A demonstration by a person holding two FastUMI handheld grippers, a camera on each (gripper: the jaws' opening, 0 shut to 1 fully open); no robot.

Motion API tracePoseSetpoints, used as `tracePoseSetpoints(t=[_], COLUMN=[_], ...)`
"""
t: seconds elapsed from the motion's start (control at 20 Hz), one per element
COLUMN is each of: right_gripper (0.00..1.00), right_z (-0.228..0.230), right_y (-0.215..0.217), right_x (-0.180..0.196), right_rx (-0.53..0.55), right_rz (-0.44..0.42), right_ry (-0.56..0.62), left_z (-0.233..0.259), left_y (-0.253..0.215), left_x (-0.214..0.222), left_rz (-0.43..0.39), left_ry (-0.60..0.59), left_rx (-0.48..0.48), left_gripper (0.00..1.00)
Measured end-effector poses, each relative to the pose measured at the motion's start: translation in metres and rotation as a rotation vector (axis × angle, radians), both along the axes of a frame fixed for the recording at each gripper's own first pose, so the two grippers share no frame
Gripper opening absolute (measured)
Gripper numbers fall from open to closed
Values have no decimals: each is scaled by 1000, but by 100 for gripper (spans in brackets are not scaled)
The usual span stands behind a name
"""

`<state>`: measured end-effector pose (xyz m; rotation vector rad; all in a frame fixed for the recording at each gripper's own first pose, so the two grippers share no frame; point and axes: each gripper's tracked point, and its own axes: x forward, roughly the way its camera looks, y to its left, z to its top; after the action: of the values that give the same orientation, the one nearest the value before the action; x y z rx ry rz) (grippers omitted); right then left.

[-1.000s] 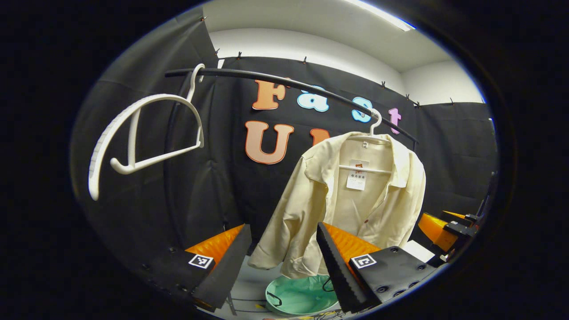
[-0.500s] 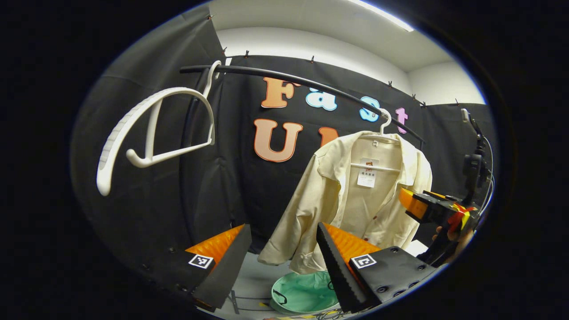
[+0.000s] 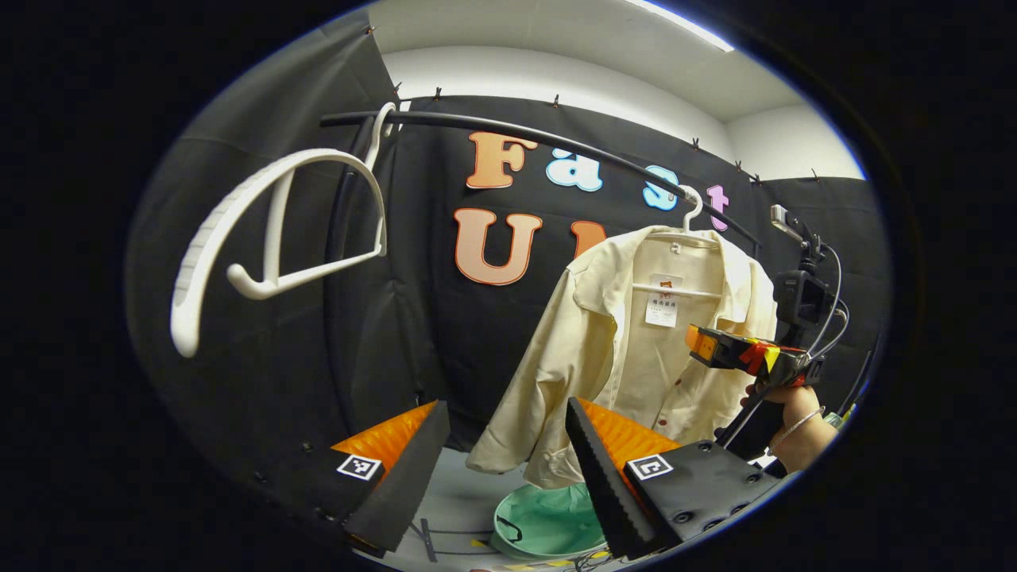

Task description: Grasp the clothes on the hanger with both hands and then place them into the laundry hamper below.

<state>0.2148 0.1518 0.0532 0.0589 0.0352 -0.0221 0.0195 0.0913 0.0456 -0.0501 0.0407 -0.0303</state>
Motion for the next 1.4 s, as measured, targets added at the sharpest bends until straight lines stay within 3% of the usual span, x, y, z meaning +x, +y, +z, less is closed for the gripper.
tracePoseSetpoints(t=[0.05,0.1,0.15,0.2,0.25,0.3,0.4,0.5,0.55,0.75,0.8,1.1,1.15,1.4], right_gripper=[72,62,56,45,40,27,12,5,3,0,0,0,0,0], right_z=[0,1,3,4,3,2,7,8,9,18,22,36,36,46], right_y=[-4,-9,-13,-13,-13,-16,-21,-26,-30,-47,-50,-68,-70,-80], right_x=[1,0,2,2,2,0,-9,-18,-24,-44,-47,-63,-63,-69], right_rx=[4,6,8,10,6,-2,-13,-23,-24,-22,-26,-19,-16,-36], right_rz=[-3,-11,-16,-6,4,8,13,16,13,-2,-4,-1,3,0], right_ry=[3,-4,-11,-12,-3,3,-3,-6,-9,-26,-36,-52,-54,-80], left_z=[0,0,1,2,4,6,12,14,15,22,24,35,35,21], left_y=[-1,-4,-7,-10,-14,-18,-30,-45,-53,-87,-94,-143,-148,-160], left_x=[3,5,9,12,16,21,32,44,50,83,91,148,160,211], left_rz=[-7,-13,-21,-30,-40,-51,-78,-108,-127,-189,-203,-273,-274,-249], left_ry=[5,7,5,4,3,0,-17,-18,-18,-27,-33,-50,-49,-10], left_rx=[-1,-3,-4,-4,-2,4,23,40,41,47,46,43,42,46], left_gripper=[97,100,97,93,93,97,97,93,97,93,97,97,100,97])
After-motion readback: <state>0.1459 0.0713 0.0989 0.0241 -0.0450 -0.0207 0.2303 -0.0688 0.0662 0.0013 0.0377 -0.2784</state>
